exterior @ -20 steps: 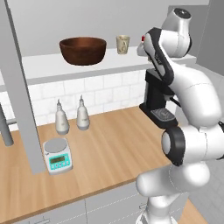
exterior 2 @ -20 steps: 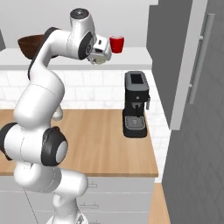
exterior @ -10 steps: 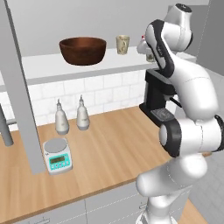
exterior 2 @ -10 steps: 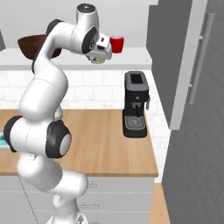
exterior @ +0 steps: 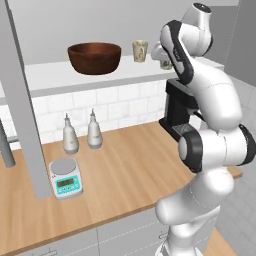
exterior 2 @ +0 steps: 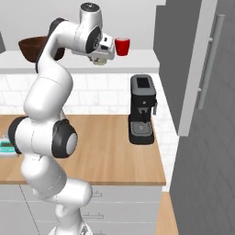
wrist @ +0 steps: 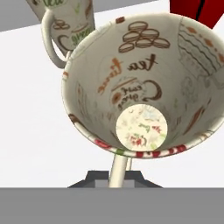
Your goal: Gather all objects into one cabinet and sort the glasses and bowls to opposite sides.
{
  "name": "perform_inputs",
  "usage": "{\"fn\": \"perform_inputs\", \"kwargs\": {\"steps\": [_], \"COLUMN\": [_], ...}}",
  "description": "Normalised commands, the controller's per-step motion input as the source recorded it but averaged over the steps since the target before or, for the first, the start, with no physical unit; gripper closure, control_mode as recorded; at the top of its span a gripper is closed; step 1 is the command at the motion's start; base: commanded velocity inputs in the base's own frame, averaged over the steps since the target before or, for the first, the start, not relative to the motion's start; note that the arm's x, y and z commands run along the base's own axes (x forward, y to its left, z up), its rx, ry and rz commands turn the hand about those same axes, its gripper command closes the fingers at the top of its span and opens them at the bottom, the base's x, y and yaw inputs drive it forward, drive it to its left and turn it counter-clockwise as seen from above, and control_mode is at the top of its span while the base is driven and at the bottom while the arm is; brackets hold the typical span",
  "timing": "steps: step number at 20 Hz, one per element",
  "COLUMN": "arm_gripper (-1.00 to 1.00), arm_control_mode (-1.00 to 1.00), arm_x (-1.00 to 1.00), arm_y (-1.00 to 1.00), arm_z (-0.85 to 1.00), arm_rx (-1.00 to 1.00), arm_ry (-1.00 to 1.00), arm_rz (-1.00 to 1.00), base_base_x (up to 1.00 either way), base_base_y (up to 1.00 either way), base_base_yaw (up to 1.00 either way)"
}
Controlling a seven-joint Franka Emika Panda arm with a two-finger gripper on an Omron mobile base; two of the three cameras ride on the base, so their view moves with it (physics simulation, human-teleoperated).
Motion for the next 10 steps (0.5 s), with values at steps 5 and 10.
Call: {"fn": "perform_inputs", "kwargs": {"steps": [5, 10], "arm_gripper": [-1.00, -1.00], "arm_control_mode": [-1.00, -1.00], "arm_x": [0.14, 0.01], "arm_y": [0.15, 0.02], "arm_z": [-0.23, -0.04], "arm_rx": [0.00, 0.00], "arm_ry": [-0.04, -0.02], "arm_rz": [0.07, 0.08], "base_base_x": [0.00, 0.00], "base_base_y": [0.00, 0.00], "base_base_yaw": [0.00, 0.00]}}
